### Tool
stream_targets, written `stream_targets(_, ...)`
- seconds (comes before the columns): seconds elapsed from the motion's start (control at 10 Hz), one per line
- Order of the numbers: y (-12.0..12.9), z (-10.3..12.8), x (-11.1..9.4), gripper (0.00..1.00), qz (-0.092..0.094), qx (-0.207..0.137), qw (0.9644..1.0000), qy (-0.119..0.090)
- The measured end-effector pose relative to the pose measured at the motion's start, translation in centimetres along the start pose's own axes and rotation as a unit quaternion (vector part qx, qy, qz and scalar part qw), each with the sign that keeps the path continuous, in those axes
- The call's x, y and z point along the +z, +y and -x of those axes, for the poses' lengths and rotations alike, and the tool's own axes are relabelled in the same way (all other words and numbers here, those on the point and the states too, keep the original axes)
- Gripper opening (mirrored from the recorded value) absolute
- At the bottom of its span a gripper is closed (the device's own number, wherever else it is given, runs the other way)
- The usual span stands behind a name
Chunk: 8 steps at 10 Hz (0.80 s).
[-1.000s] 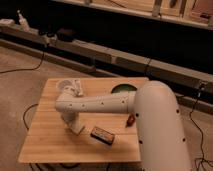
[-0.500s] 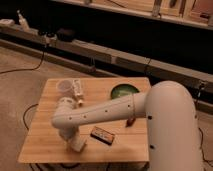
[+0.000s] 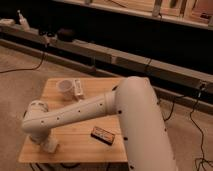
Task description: Wipe the white sponge on the table
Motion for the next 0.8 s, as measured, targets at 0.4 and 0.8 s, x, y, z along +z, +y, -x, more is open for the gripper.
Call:
stream_targets(0.4, 10.7, 0.3, 1.9, 0.31, 0.034, 0.082, 0.9961, -0.005)
stream_targets(0.8, 14.0, 9.6, 0.0, 0.31, 0.038, 0.183, 0.982, -0.027)
